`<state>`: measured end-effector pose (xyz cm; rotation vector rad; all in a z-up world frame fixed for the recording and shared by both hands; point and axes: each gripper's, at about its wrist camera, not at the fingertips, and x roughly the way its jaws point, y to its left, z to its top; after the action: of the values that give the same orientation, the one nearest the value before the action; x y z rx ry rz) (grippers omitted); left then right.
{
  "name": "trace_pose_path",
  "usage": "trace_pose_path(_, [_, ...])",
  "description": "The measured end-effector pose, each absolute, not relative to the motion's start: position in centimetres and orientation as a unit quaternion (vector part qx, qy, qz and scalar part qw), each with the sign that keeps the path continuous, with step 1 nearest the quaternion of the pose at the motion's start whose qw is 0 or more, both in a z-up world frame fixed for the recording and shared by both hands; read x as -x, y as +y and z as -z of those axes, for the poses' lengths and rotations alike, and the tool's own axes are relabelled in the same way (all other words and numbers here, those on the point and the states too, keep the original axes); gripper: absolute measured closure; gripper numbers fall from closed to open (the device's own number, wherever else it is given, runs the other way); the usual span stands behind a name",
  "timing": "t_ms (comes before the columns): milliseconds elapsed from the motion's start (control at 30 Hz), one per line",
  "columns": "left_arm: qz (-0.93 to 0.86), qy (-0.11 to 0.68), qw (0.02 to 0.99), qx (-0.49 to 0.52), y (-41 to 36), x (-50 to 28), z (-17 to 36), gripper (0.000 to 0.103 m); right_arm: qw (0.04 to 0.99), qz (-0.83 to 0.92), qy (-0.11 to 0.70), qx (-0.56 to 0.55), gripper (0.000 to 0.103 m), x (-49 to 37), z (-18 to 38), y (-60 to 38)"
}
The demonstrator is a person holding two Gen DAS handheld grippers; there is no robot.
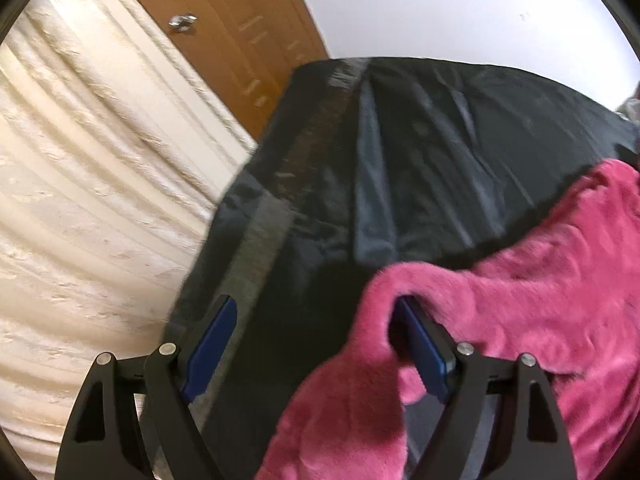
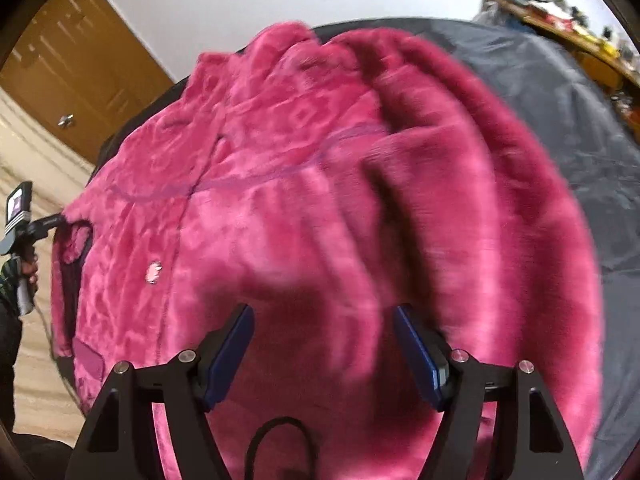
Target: Fold clothes
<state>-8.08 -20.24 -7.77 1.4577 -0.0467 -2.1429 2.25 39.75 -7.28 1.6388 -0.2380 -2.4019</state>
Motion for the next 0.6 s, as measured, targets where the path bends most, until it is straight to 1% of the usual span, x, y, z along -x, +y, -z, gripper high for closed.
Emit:
trace_pose_path(200, [0.792,-0.003,0.239,-0.561,-18.7,5.6,7.3,0.018,0.039,0.826,-0.063,-0.558,0.029,-3.1,7.5,44.9])
trace_pose_path(267, [0.791,0.002,0.228,-0.568,-18.2,4.8,7.1,0.018,0.02,0.83,-0.035,-0.557,0.029,-2.8,7.8,46.2])
trace_pose_path(433, [0.789,-0.005,0.22,-0.574,-16.7,1.9,6.8,0.018,-0.033,0.825,0.066,-0.561,0.029,0.3,9.3,48.5])
trace_pose_path(600, [0.793,-0.002,0.216,-0.569,-15.5,-1.0,5.6,0.018,-0.097,0.828,0.112,-0.541,0.029,4.9,7.8,51.9])
